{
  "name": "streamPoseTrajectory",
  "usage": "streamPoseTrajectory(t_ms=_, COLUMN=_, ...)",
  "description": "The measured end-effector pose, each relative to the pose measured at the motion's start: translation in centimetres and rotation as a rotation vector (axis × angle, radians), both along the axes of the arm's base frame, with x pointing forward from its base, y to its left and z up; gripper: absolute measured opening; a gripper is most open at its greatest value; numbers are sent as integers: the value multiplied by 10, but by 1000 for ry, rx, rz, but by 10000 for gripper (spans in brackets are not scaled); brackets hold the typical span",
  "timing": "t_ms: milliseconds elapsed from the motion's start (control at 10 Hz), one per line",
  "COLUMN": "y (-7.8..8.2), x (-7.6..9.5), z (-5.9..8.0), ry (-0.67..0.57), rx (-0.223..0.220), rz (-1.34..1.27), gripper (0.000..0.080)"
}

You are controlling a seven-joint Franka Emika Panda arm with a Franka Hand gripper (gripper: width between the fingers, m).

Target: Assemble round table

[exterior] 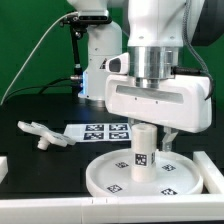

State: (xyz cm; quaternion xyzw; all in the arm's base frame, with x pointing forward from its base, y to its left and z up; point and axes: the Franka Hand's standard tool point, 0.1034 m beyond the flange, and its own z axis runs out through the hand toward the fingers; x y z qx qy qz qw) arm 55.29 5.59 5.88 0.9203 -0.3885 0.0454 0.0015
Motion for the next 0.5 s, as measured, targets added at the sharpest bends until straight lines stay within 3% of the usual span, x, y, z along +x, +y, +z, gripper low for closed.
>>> streamPoseTrajectory(t_ms=100, y=4, x=-6, z=7, ry=54, rx=-10, rz=118, gripper=604)
streamPoseTrajectory(t_ms=300, y=2, x=-6, z=18, ry=84, rx=-35, rz=491, gripper=640)
streamPoseTrajectory(t_ms=500, y=2, x=-8, z=21, ry=77, rx=-56, rz=670, gripper=647)
